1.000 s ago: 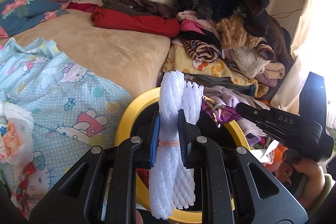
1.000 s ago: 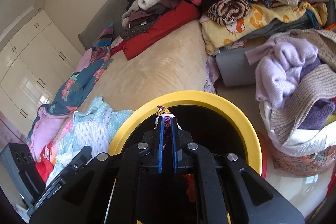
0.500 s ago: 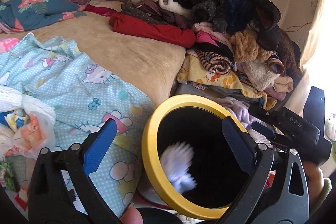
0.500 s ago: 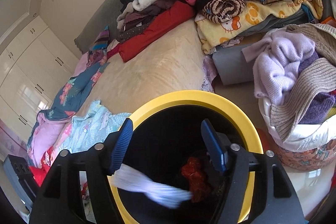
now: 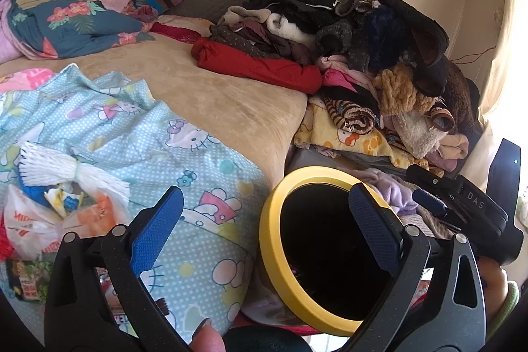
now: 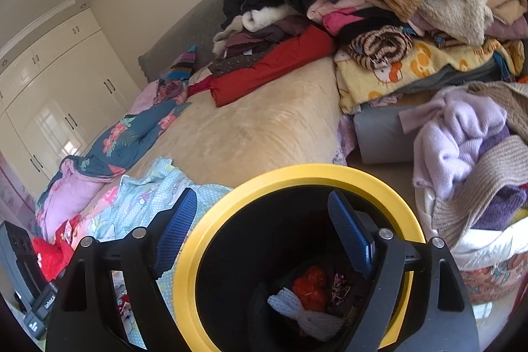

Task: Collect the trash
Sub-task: 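Open both tools to drop the net and wrapper into the bin, then move both tools back over the trash pile on the Hello Kitty sheet, then grasp a white mesh net with the left tool while the right tool closes on nothing, then carry the white mesh net over the yellow-rimmed bin with the left tool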

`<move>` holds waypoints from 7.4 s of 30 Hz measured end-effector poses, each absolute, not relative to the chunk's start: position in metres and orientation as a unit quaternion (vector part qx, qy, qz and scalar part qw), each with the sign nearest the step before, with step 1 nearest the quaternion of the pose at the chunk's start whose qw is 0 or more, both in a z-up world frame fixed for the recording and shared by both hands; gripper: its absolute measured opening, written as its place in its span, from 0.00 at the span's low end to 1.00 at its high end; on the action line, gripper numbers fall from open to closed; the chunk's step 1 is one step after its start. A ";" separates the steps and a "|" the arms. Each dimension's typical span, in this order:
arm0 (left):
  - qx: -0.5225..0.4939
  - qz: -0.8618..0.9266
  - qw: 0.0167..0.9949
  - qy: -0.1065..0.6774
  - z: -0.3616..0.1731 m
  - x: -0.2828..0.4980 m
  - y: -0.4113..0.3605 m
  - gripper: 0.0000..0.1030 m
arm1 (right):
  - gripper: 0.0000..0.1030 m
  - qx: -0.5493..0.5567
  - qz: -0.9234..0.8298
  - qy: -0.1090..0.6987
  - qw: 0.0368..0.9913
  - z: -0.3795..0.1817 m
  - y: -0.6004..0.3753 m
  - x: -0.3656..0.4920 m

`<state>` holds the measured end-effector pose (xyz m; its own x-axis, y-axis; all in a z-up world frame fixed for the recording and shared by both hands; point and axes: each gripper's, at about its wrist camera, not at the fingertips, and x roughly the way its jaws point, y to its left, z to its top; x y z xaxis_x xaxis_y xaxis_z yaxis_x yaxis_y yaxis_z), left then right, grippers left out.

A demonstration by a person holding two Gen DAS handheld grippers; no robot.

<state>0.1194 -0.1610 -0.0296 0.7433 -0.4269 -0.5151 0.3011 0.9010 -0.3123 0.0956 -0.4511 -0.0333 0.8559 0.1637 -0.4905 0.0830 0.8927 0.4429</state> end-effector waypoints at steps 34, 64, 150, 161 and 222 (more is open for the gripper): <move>-0.132 -0.120 0.950 0.256 -0.009 0.111 -0.070 0.89 | 0.82 0.108 0.159 0.276 0.942 -0.021 -0.309 0.087; -0.136 -0.053 0.956 0.256 -0.021 0.115 0.024 0.89 | 0.82 0.058 0.193 0.347 0.916 -0.057 -0.225 0.085; -0.113 -0.152 0.955 0.230 0.020 0.121 -0.045 0.02 | 0.01 0.130 0.206 0.284 0.928 -0.012 -0.259 0.099; -0.104 -0.169 0.953 0.227 0.025 0.114 -0.064 0.02 | 0.01 0.151 0.186 0.264 0.934 0.003 -0.287 0.093; -0.012 -0.279 0.916 0.287 -0.015 0.093 -0.197 0.02 | 0.01 0.251 0.012 0.213 0.944 -0.001 -0.470 0.079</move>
<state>0.0932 -0.1972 -0.0148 0.6797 -0.5177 -0.5197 0.5041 0.8443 -0.1817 0.0793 -0.4700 -0.0014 0.9085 0.1303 -0.3969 0.0843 0.8734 0.4797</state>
